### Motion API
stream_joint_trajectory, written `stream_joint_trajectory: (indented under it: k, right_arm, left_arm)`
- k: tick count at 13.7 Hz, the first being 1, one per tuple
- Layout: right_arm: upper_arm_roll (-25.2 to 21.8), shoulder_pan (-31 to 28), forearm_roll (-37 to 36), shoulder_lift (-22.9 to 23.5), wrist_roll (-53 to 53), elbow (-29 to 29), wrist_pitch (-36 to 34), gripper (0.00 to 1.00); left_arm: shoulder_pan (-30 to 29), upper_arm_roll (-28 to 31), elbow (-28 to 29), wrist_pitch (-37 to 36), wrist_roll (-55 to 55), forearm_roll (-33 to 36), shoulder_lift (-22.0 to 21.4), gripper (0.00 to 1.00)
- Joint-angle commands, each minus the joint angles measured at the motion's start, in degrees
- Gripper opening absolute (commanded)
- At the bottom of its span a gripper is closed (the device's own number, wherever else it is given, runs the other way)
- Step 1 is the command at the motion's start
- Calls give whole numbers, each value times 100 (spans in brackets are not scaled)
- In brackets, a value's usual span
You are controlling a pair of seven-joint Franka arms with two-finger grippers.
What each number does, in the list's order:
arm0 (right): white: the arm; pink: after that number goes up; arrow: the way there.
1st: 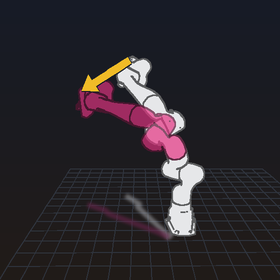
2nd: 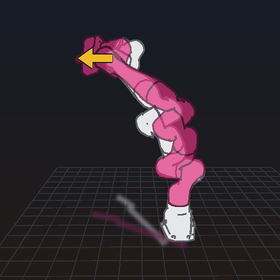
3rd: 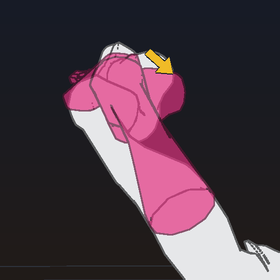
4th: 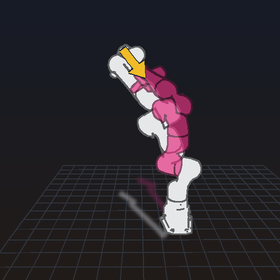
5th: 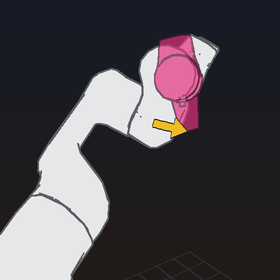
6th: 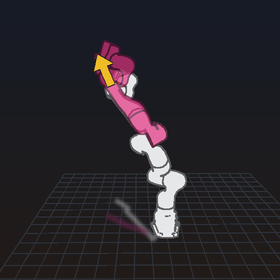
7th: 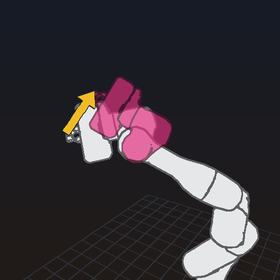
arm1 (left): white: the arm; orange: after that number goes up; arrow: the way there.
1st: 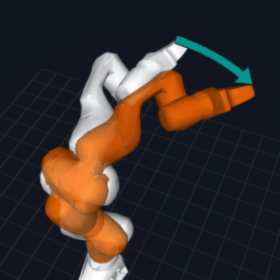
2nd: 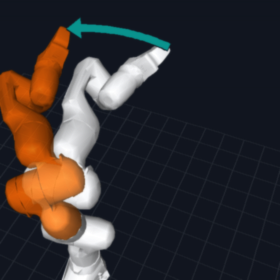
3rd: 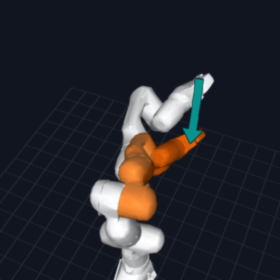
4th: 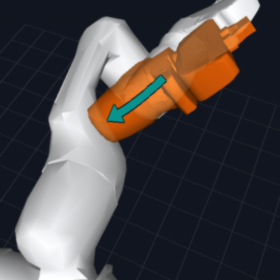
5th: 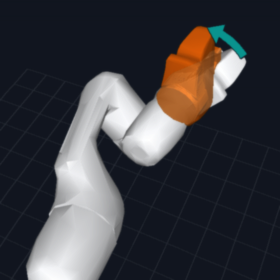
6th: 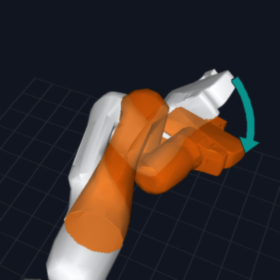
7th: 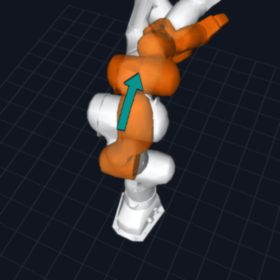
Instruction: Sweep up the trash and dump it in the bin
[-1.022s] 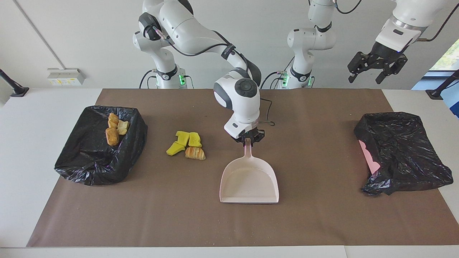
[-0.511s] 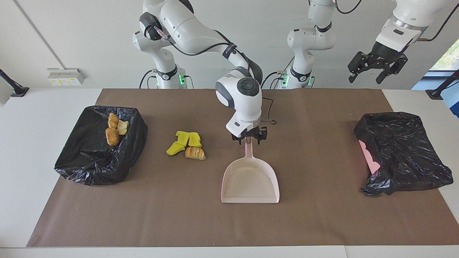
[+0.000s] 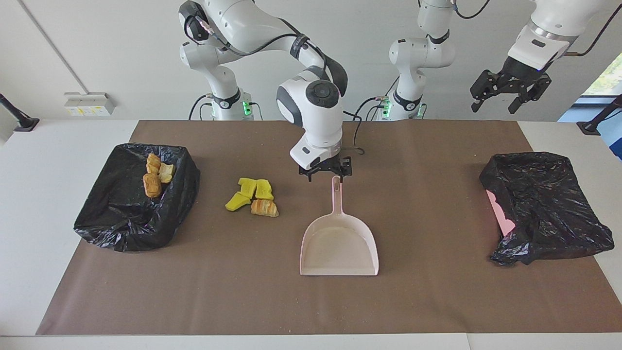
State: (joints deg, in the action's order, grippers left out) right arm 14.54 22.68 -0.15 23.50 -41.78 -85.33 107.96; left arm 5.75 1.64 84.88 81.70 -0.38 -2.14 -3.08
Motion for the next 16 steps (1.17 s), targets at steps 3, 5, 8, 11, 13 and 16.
stream_joint_trajectory:
  k: [3, 5, 8, 11, 13, 16]
  right_arm:
    - [93, 174, 261, -1311, -14, -1274, -635, 100]
    - [93, 404, 759, -1759, -23, -1966, -479, 100]
    - [93, 746, 1358, -2585, -32, -3398, 477, 100]
    - [93, 1088, 1693, -3228, -14, -4306, 753, 100]
    - [93, 1404, 1694, -3273, -23, -4561, 840, 100]
    - [93, 1756, 1712, -3230, -347, -4949, 1472, 100]
  left_arm:
    - [285, -58, 107, 521, 11, 64, 18, 100]
    - [522, -58, 317, 969, 20, 64, 62, 100]
    - [926, -58, 380, 1374, 90, 64, 360, 100]
    - [1435, -58, 398, 2120, 827, 82, 887, 100]
    - [1752, -58, 529, 2332, 873, 108, 1090, 100]
    - [2183, -67, 1082, 3061, 1187, 117, 1248, 100]
